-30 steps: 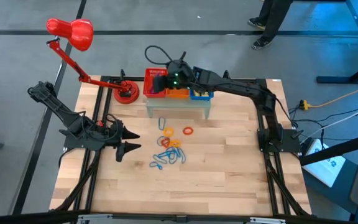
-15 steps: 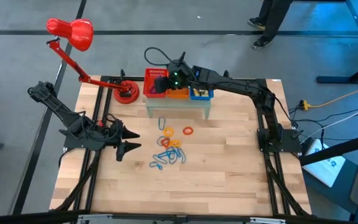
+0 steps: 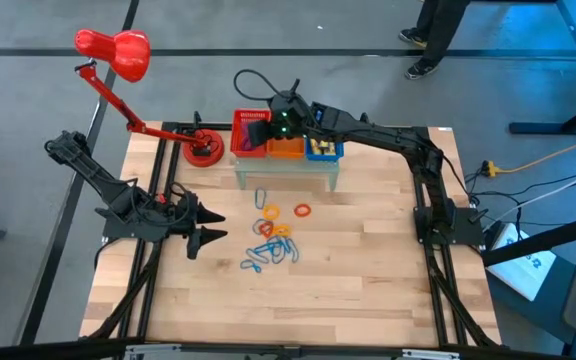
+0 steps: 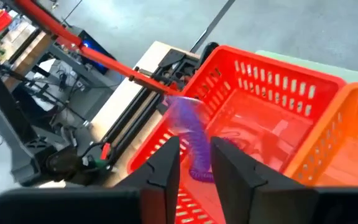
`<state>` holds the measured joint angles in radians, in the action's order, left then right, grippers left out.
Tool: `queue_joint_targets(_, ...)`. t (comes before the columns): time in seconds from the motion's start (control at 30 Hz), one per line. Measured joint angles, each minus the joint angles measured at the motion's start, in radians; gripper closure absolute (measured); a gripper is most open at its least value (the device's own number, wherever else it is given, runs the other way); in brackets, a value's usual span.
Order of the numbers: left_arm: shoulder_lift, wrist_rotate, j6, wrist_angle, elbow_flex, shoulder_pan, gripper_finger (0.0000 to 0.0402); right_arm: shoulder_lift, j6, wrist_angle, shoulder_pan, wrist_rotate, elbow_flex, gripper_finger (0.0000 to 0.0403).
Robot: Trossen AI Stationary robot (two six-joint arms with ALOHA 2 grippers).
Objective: Pick & Place Office Desk Supplies
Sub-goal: Put the violet spring keychain into the red bin on the shelf, then put the orange spring keychain into the red bin on the shelf
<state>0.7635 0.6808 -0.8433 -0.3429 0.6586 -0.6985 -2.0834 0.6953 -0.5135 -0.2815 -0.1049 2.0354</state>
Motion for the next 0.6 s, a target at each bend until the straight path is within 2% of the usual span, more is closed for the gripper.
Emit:
queue_joint_targets(0.37, 0.000, 0.000, -0.002, 0.004, 0.000, 0.000, 0.0166, 0.024, -0.005, 0.002, 0.019, -0.007, 0.000, 0.0303)
queue_joint_targets(0.6, 0.000, -0.021, 0.026, 0.003, 0.000, 0.000, 0.0166, 0.116, -0.015, -0.005, 0.194, -0.051, 0.002, 0.0303)
